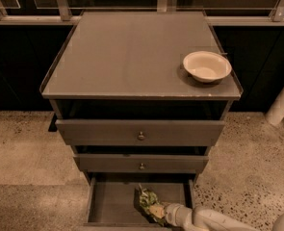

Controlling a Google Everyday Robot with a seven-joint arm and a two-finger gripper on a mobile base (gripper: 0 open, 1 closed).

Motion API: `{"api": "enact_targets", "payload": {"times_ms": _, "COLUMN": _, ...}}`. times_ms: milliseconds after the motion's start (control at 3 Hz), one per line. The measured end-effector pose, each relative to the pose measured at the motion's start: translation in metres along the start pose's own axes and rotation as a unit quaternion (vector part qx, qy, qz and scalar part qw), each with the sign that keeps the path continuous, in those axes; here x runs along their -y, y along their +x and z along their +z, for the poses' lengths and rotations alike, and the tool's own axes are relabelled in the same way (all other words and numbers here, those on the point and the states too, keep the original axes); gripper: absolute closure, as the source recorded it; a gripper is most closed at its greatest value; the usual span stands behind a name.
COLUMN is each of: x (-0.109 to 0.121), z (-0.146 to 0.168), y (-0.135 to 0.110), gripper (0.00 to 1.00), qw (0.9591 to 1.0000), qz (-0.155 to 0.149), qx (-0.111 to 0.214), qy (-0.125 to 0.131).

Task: Place green jalapeno chip bag into bottom drawer

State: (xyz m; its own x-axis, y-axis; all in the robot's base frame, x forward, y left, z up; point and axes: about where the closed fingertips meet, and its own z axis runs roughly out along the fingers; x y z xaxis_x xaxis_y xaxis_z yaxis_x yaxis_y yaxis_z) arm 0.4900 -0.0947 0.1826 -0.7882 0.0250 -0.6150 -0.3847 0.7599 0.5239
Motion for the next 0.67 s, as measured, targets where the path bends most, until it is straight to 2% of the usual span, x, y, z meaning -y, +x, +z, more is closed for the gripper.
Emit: {"api": "enact_targets", "payload": {"times_ms": 667, "x": -0.0001, "z": 0.0000, "y": 0.0000, "gripper": 0.11, "qw": 1.0000, "qz": 0.000, "qx": 0.000, "qy": 0.000}}
